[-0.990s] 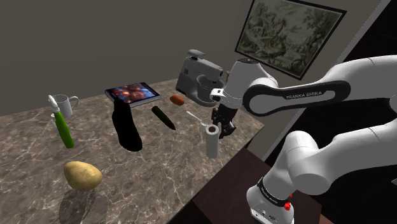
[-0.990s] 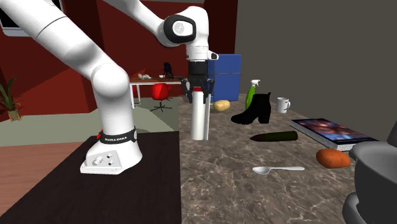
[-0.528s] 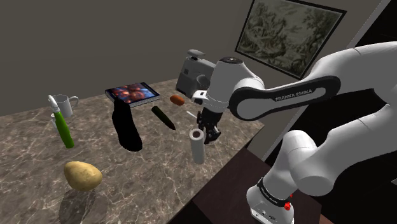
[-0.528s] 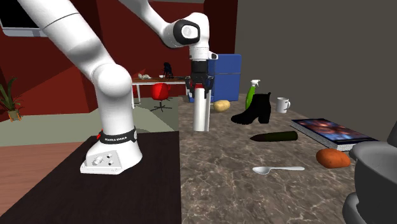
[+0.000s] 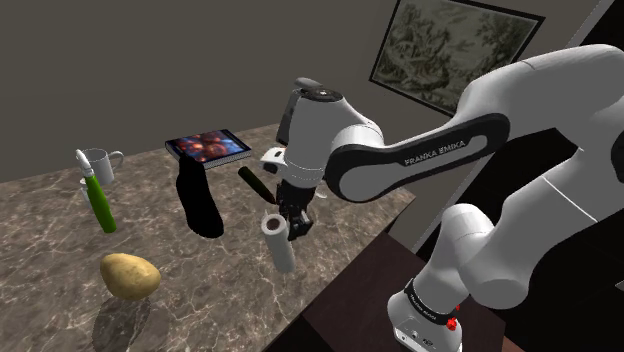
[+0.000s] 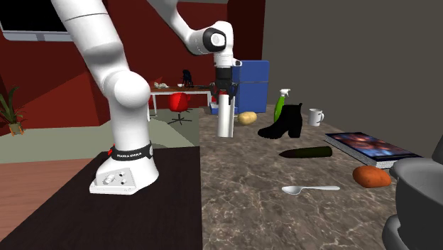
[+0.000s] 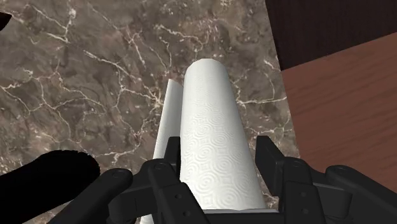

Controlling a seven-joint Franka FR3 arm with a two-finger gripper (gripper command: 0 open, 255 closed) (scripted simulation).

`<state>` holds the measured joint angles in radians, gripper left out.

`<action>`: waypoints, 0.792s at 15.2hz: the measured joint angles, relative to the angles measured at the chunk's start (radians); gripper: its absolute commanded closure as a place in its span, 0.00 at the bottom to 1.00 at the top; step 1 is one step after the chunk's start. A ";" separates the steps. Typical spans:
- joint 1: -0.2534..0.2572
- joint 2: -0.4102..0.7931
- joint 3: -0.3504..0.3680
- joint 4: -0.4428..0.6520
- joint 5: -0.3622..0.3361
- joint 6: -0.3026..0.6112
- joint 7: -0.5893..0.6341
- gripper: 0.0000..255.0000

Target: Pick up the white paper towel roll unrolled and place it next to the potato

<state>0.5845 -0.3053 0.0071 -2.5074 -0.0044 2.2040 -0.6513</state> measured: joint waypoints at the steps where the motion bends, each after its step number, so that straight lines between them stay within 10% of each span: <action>1: 0.011 0.033 0.016 0.035 0.005 -0.002 0.023 1.00; 12: 0.088 0.380 0.116 0.426 -0.013 -0.048 0.211 1.00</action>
<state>0.6724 0.0744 0.1234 -2.0815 -0.0176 2.1560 -0.4400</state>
